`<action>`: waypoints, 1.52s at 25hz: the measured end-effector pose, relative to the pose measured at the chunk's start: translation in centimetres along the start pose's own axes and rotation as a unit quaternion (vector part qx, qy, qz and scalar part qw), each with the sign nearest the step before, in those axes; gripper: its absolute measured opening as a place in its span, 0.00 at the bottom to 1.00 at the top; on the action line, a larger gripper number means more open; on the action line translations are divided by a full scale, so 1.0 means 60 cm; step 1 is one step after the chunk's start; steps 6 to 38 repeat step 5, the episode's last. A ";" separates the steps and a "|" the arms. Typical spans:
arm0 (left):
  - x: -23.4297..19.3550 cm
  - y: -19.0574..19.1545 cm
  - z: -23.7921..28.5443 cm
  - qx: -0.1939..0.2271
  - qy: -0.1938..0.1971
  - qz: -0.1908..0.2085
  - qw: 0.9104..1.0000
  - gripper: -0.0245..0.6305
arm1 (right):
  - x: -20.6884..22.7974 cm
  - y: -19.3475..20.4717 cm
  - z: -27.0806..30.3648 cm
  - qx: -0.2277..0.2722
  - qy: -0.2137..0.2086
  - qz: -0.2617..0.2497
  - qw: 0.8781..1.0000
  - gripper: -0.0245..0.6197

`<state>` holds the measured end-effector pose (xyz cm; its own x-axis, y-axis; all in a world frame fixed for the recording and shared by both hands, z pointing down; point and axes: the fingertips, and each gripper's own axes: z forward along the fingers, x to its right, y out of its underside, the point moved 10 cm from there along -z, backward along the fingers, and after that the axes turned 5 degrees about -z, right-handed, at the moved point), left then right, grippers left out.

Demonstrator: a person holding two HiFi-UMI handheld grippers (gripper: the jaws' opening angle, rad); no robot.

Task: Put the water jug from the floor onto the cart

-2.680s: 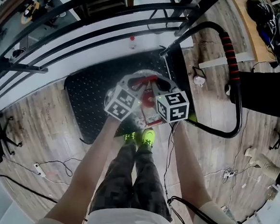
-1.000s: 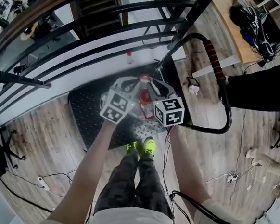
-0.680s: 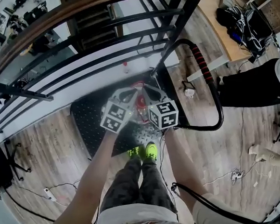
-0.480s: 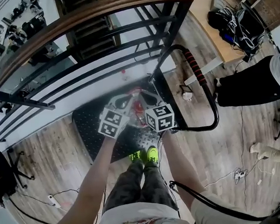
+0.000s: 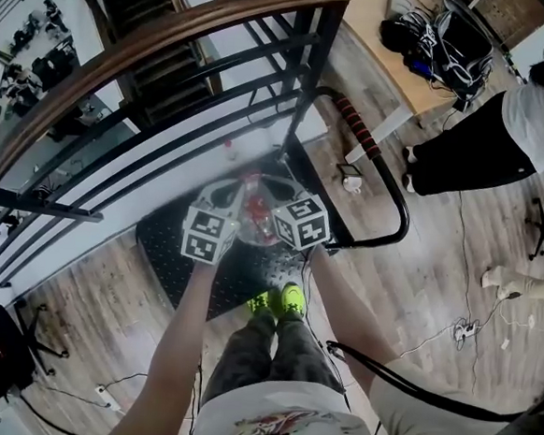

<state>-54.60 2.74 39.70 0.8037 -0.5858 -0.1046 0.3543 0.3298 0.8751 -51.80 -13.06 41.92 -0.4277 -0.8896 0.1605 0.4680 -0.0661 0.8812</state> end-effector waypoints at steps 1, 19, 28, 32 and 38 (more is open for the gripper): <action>0.005 0.000 -0.001 0.000 0.002 0.000 1.000 0.06 | 0.000 0.002 -0.006 -0.001 0.001 0.001 1.000 0.07; 0.021 0.009 -0.012 -0.006 0.006 -0.001 1.000 0.06 | -0.005 0.013 -0.030 -0.003 0.006 0.007 1.000 0.07; 0.021 0.009 -0.012 -0.006 0.006 -0.001 1.000 0.06 | -0.005 0.013 -0.030 -0.003 0.006 0.007 1.000 0.07; 0.021 0.009 -0.012 -0.006 0.006 -0.001 1.000 0.06 | -0.005 0.013 -0.030 -0.003 0.006 0.007 1.000 0.07; 0.021 0.009 -0.012 -0.006 0.006 -0.001 1.000 0.06 | -0.005 0.013 -0.030 -0.003 0.006 0.007 1.000 0.07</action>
